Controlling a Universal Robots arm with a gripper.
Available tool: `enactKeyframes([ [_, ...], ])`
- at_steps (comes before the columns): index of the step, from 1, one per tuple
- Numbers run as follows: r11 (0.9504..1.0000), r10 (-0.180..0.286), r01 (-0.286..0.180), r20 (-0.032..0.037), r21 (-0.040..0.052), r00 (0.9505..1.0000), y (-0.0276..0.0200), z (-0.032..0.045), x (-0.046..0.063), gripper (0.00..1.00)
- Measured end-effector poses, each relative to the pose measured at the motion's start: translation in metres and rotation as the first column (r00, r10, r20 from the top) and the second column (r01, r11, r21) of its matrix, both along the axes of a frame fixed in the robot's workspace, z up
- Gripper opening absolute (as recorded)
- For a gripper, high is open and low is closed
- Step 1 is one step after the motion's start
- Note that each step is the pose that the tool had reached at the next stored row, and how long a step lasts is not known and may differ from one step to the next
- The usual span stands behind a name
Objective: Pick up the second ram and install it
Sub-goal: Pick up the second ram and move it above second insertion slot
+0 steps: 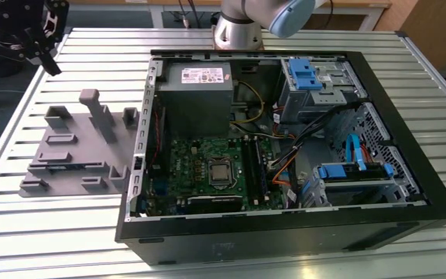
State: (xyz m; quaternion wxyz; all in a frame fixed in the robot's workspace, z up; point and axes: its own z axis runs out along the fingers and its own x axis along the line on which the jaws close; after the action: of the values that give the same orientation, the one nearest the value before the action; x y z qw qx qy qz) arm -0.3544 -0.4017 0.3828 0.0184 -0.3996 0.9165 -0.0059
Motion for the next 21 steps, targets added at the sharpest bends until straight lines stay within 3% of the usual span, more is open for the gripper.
enactKeyframes([
  [7,1.0,0.007,-0.007,-0.0001,-0.001,1.0,-0.001,-0.0002,-0.019,0.11],
  [10,0.9986,0.053,-0.053,-0.0009,-0.0016,0.9986,-0.0009,-0.0007,-0.019,0.11],
  [12,0.9964,0.085,-0.085,-0.0052,-0.0038,0.9964,-0.0009,-0.0014,-0.019,0.11],
  [17,0.9869,0.161,-0.161,-0.0228,-0.0094,0.9867,-0.001,-0.0035,-0.019,0.11],
  [21,0.973,0.23,-0.231,-0.0299,-0.0084,0.9726,-0.0009,-0.0062,-0.019,0.11],
])
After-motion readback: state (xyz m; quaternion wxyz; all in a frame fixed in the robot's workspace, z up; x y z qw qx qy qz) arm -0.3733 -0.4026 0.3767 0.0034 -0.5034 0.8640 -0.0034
